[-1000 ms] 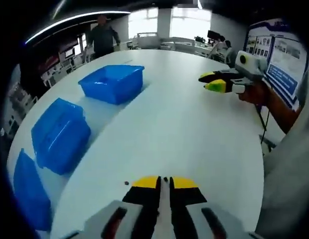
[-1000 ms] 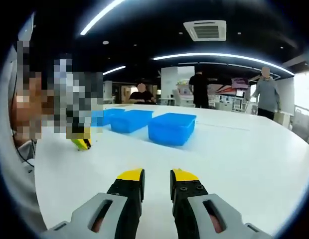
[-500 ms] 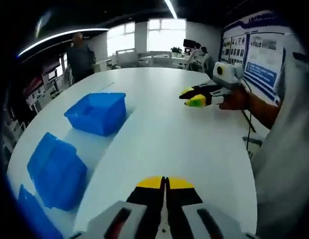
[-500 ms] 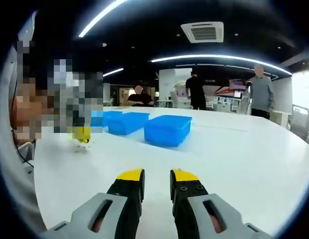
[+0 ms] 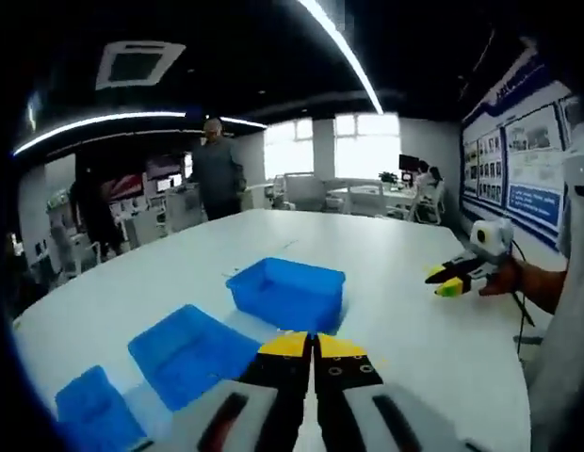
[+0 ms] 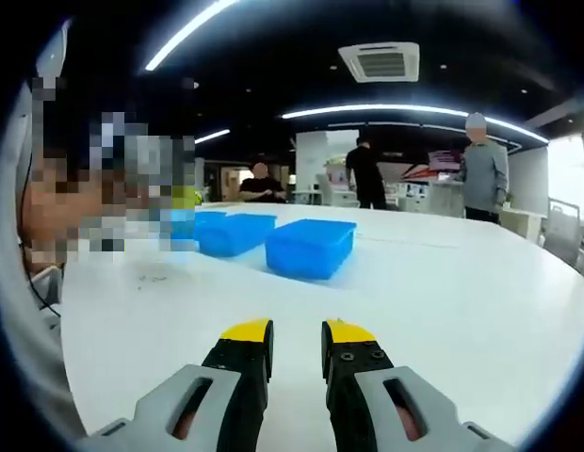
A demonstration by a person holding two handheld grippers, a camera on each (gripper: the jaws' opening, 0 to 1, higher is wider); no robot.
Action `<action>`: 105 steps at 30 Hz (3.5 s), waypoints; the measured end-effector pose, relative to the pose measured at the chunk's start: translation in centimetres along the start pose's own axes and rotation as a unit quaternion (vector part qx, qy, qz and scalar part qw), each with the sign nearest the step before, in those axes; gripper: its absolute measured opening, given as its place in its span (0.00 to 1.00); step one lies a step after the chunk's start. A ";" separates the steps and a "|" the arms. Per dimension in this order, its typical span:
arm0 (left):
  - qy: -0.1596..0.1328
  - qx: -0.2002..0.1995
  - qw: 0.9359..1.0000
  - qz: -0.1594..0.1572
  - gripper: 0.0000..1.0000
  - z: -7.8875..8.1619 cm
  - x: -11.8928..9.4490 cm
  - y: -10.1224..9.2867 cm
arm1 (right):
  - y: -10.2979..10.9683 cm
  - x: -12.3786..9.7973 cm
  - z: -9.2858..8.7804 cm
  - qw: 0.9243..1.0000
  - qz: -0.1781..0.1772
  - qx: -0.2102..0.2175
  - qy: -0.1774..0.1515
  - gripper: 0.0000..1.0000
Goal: Pick up the resistors one by one and place each resistor into its matching bin, sorting the parts by color and model until every resistor is separated into the correct bin for its type
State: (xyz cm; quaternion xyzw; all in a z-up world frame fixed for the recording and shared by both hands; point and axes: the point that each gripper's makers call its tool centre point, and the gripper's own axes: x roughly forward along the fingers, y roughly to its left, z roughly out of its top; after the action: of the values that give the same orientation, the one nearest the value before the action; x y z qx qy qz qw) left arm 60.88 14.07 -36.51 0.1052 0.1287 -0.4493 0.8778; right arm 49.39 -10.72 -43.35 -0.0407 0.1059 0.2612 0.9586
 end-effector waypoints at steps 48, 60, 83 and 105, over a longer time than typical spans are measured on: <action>-0.091 -0.089 0.981 0.145 0.23 -3.0 -8.7 0.3 | 6.1 3.9 4.6 0.989 0.100 -0.106 0.022 0.23; -0.101 -0.075 0.974 0.188 0.20 -6.0 -14.2 -2.7 | 13.7 8.5 6.9 0.950 0.250 -0.177 0.061 0.23; -0.066 -0.078 0.970 0.222 0.20 -10.0 -16.8 -4.2 | 24.0 12.8 -0.9 0.669 0.509 -0.456 0.293 0.13; -0.063 -0.094 0.968 0.225 0.20 -11.0 -17.0 -3.2 | 25.2 13.0 2.0 0.743 0.509 -0.368 0.230 0.05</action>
State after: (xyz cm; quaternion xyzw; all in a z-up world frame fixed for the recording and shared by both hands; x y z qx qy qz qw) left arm 47.30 28.50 -41.67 0.0197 0.0879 -0.2319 0.9686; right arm 47.85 17.66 -44.92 -0.3890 0.2242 0.7117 0.5402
